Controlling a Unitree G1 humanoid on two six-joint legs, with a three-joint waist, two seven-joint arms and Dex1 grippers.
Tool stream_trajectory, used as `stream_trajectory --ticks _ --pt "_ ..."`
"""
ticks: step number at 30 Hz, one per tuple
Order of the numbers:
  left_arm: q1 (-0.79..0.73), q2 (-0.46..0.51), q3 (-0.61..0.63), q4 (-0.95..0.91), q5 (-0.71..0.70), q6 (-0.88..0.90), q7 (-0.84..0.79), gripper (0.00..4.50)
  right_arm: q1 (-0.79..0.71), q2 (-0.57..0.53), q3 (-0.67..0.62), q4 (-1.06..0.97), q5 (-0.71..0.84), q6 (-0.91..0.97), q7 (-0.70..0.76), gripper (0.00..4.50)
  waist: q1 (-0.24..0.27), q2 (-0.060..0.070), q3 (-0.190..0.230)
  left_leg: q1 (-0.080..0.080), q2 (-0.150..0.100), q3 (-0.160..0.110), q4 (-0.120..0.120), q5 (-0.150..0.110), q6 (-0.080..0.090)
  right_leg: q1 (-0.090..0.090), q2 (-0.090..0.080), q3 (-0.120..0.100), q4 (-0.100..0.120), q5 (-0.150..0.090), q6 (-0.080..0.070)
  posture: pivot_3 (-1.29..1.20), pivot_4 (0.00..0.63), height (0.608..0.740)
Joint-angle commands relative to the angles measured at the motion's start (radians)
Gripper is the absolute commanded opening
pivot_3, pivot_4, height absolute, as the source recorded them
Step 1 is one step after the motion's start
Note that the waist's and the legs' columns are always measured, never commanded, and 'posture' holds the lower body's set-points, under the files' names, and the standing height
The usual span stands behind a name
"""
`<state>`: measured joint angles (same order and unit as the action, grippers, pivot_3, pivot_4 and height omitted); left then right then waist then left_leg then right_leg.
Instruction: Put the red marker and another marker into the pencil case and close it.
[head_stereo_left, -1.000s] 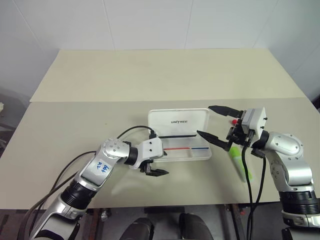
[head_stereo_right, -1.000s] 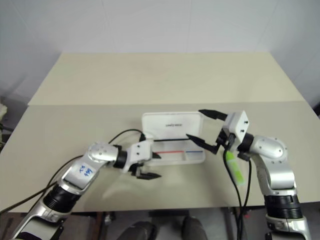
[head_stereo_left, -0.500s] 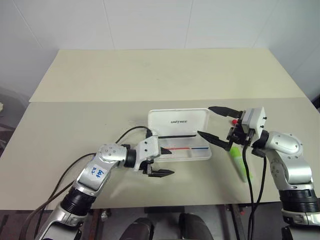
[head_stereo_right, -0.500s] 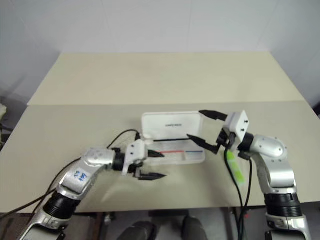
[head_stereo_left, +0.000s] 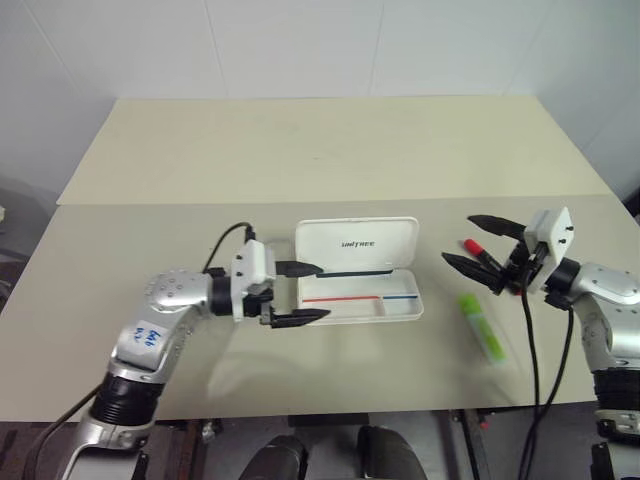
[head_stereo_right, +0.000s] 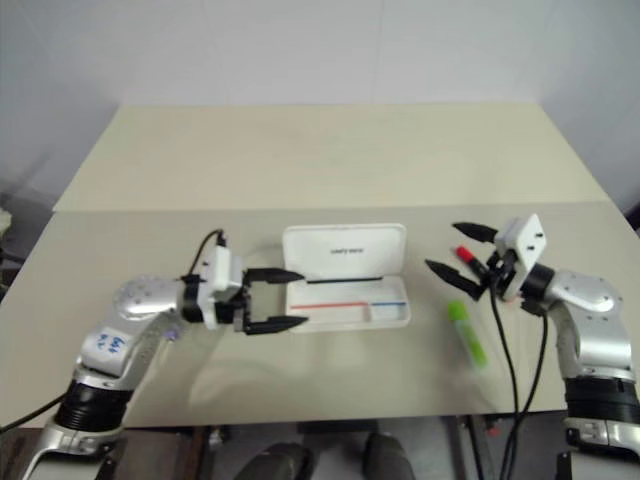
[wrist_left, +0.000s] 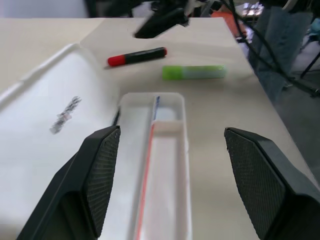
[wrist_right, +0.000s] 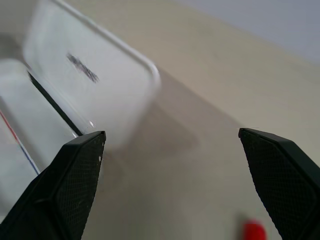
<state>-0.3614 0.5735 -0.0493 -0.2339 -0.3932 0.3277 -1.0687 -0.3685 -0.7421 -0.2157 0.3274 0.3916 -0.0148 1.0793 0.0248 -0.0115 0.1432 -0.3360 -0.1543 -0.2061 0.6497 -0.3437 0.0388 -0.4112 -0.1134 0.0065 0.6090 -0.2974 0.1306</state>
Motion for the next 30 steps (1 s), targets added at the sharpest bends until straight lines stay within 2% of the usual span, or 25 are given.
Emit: stream_trajectory --ticks 1,8,14,18,27,28,30 --pt "0.006 0.052 0.056 -0.063 -0.052 0.024 -0.014 3.55 -0.048 -0.033 -0.032 0.14 -0.025 -0.054 0.011 4.5 -0.001 0.0 0.0 0.0 0.0 0.001 0.0 0.0 0.0 0.0 0.0 0.0 0.0 0.0 0.0 0.0 0.15 0.74" --pt "0.027 0.145 0.151 -0.108 -0.111 0.073 -0.002 3.55 -0.176 -0.023 0.004 0.441 -0.104 -0.12 0.006 4.5 -0.003 0.0 0.0 0.001 0.002 0.006 0.0 0.0 0.0 0.0 0.0 0.001 -0.001 0.0 -0.001 0.0 0.15 0.74" --pt "0.018 0.19 0.197 -0.125 -0.122 0.093 0.02 3.55 -0.252 0.008 0.029 0.613 -0.164 -0.152 -0.009 4.5 -0.003 0.0 0.0 0.001 0.002 0.007 0.0 0.0 0.0 0.0 0.001 0.001 -0.002 0.0 -0.001 0.0 0.15 0.74" --pt "0.005 0.208 0.208 -0.132 -0.133 0.108 0.025 3.59 -0.276 0.016 0.039 0.668 -0.185 -0.159 0.001 3.61 -0.004 0.001 0.0 0.001 0.002 0.007 -0.001 0.0 0.0 0.0 0.0 0.0 -0.002 0.001 -0.001 0.0 0.15 0.74" --pt "0.006 0.221 0.204 -0.145 -0.136 0.114 0.03 3.59 -0.273 0.028 0.057 0.635 -0.2 -0.164 0.023 0.19 -0.005 0.0 0.0 0.002 0.004 0.008 0.0 0.0 -0.001 0.0 0.002 0.0 -0.002 0.001 -0.002 0.0 0.15 0.74" --pt "0.006 0.221 0.201 -0.147 -0.136 0.114 0.03 3.59 -0.272 0.028 0.058 0.629 -0.202 -0.163 0.02 0.03 -0.005 0.0 0.0 0.002 0.005 0.009 0.0 0.0 -0.001 0.0 0.002 0.0 -0.002 0.002 -0.003 0.0 0.15 0.74" --pt "0.006 0.22 0.194 -0.15 -0.135 0.113 0.028 3.59 -0.274 0.026 0.06 0.608 -0.206 -0.164 0.009 0.03 -0.005 0.0 0.0 0.002 0.005 0.009 0.0 -0.001 -0.001 0.0 0.002 0.0 -0.002 0.003 -0.004 0.0 0.15 0.74"
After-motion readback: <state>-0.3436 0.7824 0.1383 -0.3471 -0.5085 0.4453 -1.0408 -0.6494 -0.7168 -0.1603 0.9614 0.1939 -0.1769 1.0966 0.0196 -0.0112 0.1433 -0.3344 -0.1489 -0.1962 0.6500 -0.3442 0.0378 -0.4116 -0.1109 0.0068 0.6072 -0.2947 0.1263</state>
